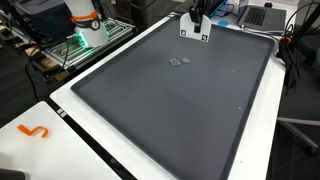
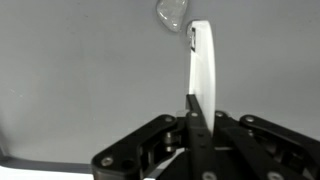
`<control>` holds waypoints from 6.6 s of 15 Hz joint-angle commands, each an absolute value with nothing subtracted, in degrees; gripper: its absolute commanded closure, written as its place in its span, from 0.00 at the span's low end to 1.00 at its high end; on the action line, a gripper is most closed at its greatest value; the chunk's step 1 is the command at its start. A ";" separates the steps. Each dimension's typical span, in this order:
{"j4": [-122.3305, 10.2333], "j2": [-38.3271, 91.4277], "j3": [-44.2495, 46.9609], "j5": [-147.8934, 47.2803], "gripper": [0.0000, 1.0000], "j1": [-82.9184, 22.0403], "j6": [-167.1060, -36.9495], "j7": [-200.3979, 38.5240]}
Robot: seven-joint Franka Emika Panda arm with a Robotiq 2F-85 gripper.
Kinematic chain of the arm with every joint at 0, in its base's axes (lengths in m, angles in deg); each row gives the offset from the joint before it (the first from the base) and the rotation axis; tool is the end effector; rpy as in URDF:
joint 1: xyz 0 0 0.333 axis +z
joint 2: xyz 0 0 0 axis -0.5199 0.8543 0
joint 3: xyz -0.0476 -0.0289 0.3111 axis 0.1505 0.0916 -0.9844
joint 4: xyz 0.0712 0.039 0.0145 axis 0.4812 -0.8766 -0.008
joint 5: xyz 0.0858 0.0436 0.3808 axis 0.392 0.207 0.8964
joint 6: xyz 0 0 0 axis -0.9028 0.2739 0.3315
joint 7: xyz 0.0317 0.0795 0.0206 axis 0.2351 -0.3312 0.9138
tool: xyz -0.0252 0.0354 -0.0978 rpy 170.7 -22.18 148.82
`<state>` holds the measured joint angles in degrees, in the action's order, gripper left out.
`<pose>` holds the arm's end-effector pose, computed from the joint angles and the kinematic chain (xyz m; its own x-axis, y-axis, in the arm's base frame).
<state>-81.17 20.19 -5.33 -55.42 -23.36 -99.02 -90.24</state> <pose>0.5765 0.1053 0.3600 0.9955 0.0362 0.0870 0.0289 -0.9960 0.0840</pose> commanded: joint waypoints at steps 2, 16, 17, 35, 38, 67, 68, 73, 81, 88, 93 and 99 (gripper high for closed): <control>-79.36 21.27 -5.94 -61.67 0.99 -21.23 -95.21 -95.58; -76.71 24.16 -6.67 -66.95 0.96 -18.87 -94.05 -96.45; -76.65 24.16 -6.67 -66.95 0.96 -18.88 -94.05 -96.45; -85.04 21.77 -7.44 -56.92 0.99 -25.56 -94.00 -71.05; -88.02 20.89 -7.21 -52.67 0.99 -26.26 -96.54 -71.94; -89.50 29.38 -6.78 -46.33 0.99 -28.48 -113.83 -69.68; -89.28 29.88 -6.60 -46.83 0.99 -28.38 -113.98 -69.82; -89.38 31.16 -6.18 -47.68 0.99 -28.65 -113.89 -69.38; -91.41 31.21 -6.03 -48.34 0.99 -28.75 -114.65 -68.47; -94.28 30.12 -6.30 -47.41 0.99 -29.53 -116.39 -66.86; -97.06 28.96 -6.26 -47.23 0.99 -29.91 -117.63 -66.51; -98.84 28.39 -5.56 -48.67 0.99 -29.52 -117.95 -67.54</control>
